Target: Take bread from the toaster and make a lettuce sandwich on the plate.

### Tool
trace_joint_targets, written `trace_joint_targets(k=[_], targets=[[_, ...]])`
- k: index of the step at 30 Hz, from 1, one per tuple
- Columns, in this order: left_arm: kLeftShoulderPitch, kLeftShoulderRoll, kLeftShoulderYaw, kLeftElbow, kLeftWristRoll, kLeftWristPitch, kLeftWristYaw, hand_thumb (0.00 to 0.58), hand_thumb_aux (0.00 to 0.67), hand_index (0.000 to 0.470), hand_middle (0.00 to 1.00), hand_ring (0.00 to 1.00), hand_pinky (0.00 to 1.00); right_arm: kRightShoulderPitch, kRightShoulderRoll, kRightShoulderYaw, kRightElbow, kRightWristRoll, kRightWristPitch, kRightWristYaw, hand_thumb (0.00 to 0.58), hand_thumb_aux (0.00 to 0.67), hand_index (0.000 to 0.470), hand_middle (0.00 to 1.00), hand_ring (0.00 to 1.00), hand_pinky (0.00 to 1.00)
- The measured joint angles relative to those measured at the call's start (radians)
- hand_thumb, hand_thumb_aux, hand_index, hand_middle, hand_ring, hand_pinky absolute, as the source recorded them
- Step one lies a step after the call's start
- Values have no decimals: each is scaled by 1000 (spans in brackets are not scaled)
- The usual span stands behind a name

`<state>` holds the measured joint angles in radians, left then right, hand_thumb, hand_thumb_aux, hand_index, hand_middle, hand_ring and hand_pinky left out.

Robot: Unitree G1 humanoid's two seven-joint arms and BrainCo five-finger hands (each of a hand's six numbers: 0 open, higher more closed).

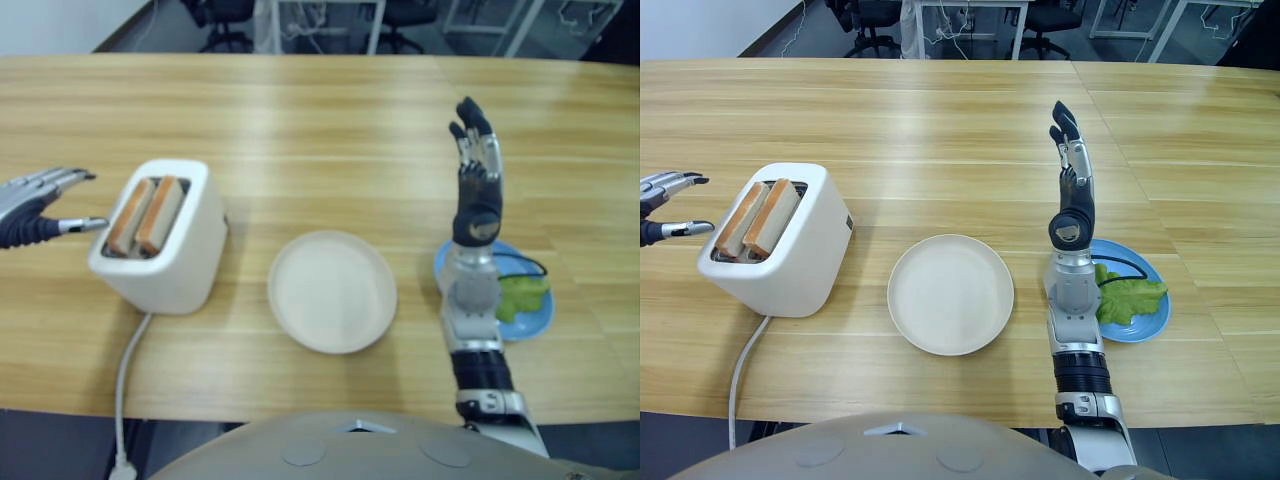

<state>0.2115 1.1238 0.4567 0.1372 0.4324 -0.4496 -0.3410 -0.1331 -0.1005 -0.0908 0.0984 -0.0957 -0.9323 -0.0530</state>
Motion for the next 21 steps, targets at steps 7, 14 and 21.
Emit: trace_joint_targets(k=[7, 14, 21], targets=[[7, 2, -18, -13, 22, -1, -11, 0, 0, 0, 0, 0, 0, 8, -3, -2, -2, 0, -1, -1, 0, 0, 0, 0, 0, 0], [8, 2, -42, -32, 28, -13, -25, 0, 0, 0, 0, 0, 0, 17, -6, -14, -27, 2, -1, -1, 0, 0, 0, 0, 0, 0], [8, 2, -67, -32, 43, -15, -27, 0, 0, 0, 0, 0, 0, 31, -7, -25, -32, 5, 0, -1, 0, 0, 0, 0, 0, 0]])
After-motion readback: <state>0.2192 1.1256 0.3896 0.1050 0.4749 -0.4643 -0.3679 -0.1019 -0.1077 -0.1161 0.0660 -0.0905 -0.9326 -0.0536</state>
